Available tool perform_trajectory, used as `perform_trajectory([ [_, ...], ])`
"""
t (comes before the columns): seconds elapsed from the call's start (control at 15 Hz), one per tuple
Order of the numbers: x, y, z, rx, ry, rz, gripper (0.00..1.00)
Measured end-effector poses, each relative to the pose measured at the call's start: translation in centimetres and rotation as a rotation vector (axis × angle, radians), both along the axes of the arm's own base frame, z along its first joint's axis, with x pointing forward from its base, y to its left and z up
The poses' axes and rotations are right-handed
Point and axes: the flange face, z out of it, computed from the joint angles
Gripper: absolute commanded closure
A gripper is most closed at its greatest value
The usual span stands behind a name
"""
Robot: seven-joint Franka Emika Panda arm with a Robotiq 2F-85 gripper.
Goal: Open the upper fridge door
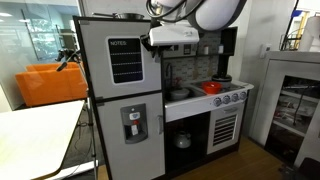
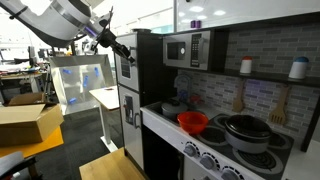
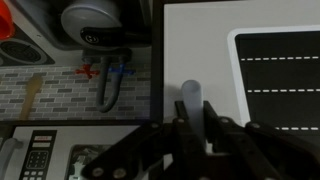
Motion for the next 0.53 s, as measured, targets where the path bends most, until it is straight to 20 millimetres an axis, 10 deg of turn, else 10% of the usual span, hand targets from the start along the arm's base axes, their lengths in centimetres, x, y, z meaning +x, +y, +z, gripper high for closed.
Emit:
perform_trajectory([
  [0.53, 0.28, -0.14, 0.03, 0.023, 0.013, -0.012, 0.95],
])
